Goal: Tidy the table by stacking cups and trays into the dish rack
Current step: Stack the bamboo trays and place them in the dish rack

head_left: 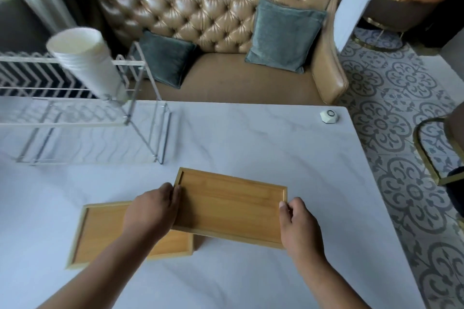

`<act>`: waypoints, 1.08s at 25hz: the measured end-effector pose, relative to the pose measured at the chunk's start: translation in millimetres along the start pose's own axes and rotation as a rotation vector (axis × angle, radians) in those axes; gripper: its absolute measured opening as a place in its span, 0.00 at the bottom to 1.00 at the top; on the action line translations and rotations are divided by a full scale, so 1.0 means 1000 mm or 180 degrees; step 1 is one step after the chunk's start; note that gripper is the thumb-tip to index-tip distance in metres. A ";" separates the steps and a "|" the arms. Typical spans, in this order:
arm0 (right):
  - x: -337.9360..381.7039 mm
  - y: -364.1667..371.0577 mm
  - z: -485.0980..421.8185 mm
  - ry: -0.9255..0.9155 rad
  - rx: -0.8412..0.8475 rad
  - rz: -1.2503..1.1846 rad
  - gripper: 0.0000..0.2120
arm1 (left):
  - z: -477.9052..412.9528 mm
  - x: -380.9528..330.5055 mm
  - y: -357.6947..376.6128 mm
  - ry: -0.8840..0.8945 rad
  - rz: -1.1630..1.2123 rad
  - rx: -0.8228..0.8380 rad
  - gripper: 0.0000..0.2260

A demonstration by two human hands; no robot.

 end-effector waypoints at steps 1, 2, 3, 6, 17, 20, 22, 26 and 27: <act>0.015 0.016 0.010 -0.0027 0.0102 -0.0008 0.15 | 0.008 0.024 -0.006 -0.0037 0.0007 0.0032 0.23; 0.031 0.034 0.022 -0.0065 0.0208 -0.0010 0.14 | 0.016 0.050 -0.011 -0.0096 0.0023 0.0066 0.23; 0.046 0.051 0.032 -0.0102 0.0299 -0.0002 0.13 | 0.023 0.074 -0.016 -0.0158 0.0037 0.0076 0.22; 0.082 0.095 0.059 -0.0161 0.0506 0.0093 0.11 | 0.038 0.137 -0.031 -0.0372 0.0005 -0.0010 0.22; 0.161 0.165 0.083 -0.0433 0.0585 0.0618 0.10 | 0.044 0.240 -0.036 -0.0551 -0.0032 0.0159 0.21; 0.166 0.172 0.076 -0.0501 0.0564 0.0755 0.09 | 0.044 0.245 -0.028 -0.0532 -0.0075 0.0188 0.21; 0.164 0.175 0.075 -0.0509 0.0535 0.0784 0.09 | 0.042 0.246 -0.024 -0.0510 -0.0110 0.0204 0.21; 0.155 0.177 0.074 -0.0459 0.0568 0.0796 0.09 | 0.038 0.244 -0.018 -0.0472 -0.0191 0.0210 0.21; 0.153 0.177 0.074 -0.0435 0.0579 0.0780 0.10 | 0.037 0.244 -0.018 -0.0480 -0.0209 0.0228 0.21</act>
Point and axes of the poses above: each hand's wrist, its own z-axis away from the middle knuckle, its own y-axis out of the palm, x = y × z, the point moved 8 cm from there along -z, towards the middle knuckle, and after that the axes turned 5 degrees about x, right-handed, at the moved point
